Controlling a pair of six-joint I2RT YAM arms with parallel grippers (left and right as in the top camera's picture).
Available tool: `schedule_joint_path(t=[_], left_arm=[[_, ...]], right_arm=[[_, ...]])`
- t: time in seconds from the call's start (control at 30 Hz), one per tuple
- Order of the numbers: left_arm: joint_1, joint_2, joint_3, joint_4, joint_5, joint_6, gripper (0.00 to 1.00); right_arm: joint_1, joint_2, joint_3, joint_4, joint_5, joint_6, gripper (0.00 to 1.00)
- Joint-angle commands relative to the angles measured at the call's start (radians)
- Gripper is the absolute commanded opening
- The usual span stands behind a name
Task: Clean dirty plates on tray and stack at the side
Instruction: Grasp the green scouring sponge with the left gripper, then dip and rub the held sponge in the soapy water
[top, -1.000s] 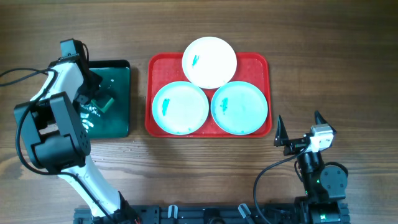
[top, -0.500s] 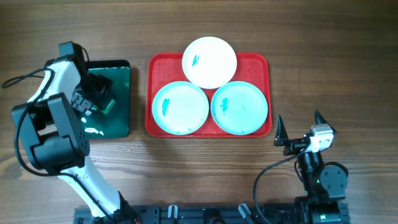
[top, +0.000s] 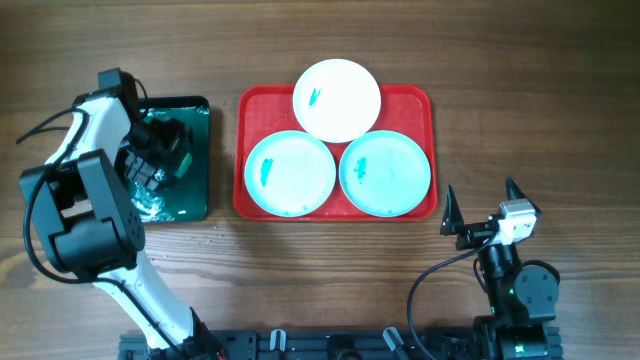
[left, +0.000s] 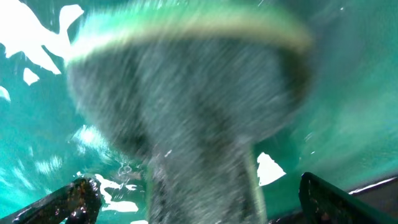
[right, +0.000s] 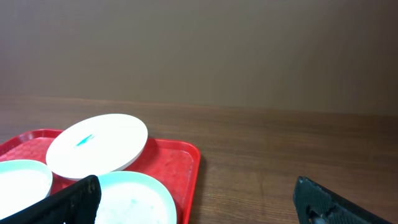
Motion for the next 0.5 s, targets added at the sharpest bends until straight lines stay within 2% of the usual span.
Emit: schedule_joint_path(t=[0.0,0.07,0.1,0.13,0.23,0.27,0.33,0.37,0.47], left_arm=[[0.000,0.065,-0.046,-0.026,0.078,0.008,0.64],[0.000,0.065,-0.046,-0.028,0.077,0.008,0.22],[0.000,0.065,-0.046,-0.024,0.076,0.008,0.07],[0.000,0.065,-0.046,-0.018,0.072,0.008,0.04],[0.000,0.065,-0.046,0.015,0.008,0.008,0.04],[0.000,0.065,-0.046,0.027,-0.023,0.008,0.13],[0.000,0.065,-0.046,0.058,-0.102,0.008,0.91],[0.000,0.065,-0.046,0.079,-0.143,0.008,1.00],[0.000,0.065,-0.046,0.141,-0.246,0.008,1.00]], right_arm=[[0.004,-0.004,-0.003,0.002,0.006,-0.011,1.00],[0.004,-0.004,-0.003,0.002,0.006,-0.012,1.00],[0.004,-0.004,-0.003,0.002,0.006,-0.012,1.00],[0.004,-0.004,-0.003,0.002,0.006,-0.012,1.00],[0.004,-0.004,-0.003,0.002,0.006,-0.012,1.00],[0.004,-0.004,-0.003,0.002,0.006,-0.012,1.00],[0.004,-0.004,-0.003,0.002,0.006,-0.012,1.00],[0.004,-0.004,-0.003,0.002,0.006,-0.012,1.00],[0.004,-0.004,-0.003,0.002,0.006,-0.012,0.99]])
